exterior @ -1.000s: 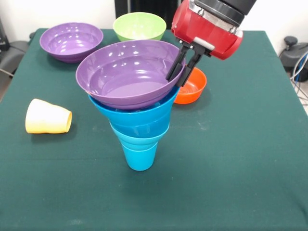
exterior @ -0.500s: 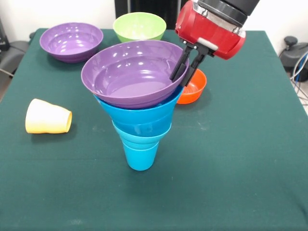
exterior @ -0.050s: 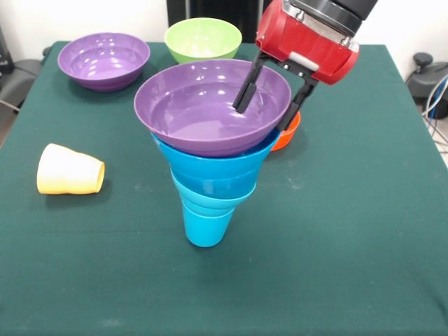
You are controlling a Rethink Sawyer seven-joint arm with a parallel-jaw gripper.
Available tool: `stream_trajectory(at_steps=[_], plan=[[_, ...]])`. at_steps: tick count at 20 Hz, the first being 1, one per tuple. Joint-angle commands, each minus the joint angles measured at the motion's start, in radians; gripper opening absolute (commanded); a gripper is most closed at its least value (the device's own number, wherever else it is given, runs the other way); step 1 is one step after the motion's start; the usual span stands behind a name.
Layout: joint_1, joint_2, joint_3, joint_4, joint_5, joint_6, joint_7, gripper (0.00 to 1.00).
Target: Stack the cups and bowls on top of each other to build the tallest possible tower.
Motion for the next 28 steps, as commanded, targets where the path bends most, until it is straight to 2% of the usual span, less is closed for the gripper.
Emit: stream_trajectory(at_steps=[1, 12, 28], plan=[[0.014, 0.051, 0.049, 0.052, -0.063, -0.035, 0.045, 1.0], [0.018, 0.012, 0.034, 0.037, -0.061, 0.029, -0.004, 1.0], [-0.001, 0.053, 0.05, -0.032, -0.066, 0.007, -0.033, 1.0]])
